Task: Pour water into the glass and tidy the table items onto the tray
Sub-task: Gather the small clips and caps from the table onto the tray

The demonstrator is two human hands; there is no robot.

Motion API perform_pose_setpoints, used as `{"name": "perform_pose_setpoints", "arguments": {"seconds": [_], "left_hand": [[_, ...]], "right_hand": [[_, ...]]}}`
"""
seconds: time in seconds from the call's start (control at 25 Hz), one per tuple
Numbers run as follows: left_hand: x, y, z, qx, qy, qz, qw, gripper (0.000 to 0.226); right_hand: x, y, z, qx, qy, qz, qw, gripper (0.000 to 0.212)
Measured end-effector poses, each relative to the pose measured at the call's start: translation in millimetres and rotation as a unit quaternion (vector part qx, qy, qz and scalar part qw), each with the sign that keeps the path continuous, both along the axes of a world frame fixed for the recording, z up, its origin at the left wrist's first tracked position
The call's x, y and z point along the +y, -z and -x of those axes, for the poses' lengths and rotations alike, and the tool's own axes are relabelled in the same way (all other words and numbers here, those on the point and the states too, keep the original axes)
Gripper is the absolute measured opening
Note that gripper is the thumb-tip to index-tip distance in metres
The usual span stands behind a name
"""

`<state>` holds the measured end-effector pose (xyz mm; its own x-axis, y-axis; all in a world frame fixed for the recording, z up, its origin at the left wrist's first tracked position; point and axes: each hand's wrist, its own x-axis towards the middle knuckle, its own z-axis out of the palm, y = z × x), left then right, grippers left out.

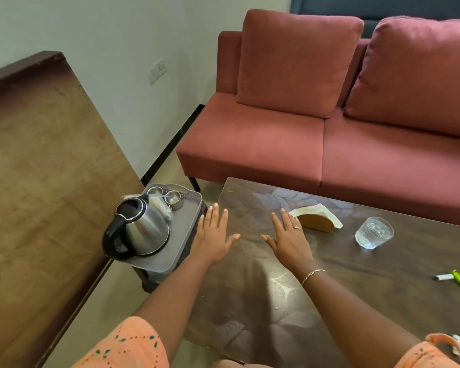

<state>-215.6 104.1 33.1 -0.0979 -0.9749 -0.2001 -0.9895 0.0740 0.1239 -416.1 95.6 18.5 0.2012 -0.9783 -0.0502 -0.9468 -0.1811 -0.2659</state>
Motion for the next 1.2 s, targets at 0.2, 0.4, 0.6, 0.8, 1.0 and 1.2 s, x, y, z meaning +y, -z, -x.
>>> {"name": "perform_pose_setpoints", "arguments": {"seconds": [0.2,0.4,0.6,0.8,1.0,1.2], "left_hand": [[34,-3,44,0.011,0.021,0.014,1.0,0.073],[68,0,85,0.01,0.034,0.015,0.999,0.072],[88,0,129,0.009,0.071,0.015,0.997,0.071],[99,4,195,0.028,0.138,-0.003,0.99,0.071],[97,14,267,0.021,0.202,-0.018,0.979,0.071],[90,29,355,0.015,0.239,-0.039,0.97,0.073]], "right_hand": [[35,1,28,-0.002,0.003,0.016,1.0,0.068],[71,3,67,0.0,0.01,0.021,1.0,0.083],[107,-9,116,0.0,0.051,0.021,0.999,0.068],[143,-4,183,0.017,0.114,0.017,0.993,0.071],[165,9,256,0.033,0.18,-0.039,0.982,0.068],[182,34,345,0.05,0.222,-0.058,0.972,0.063]]}}
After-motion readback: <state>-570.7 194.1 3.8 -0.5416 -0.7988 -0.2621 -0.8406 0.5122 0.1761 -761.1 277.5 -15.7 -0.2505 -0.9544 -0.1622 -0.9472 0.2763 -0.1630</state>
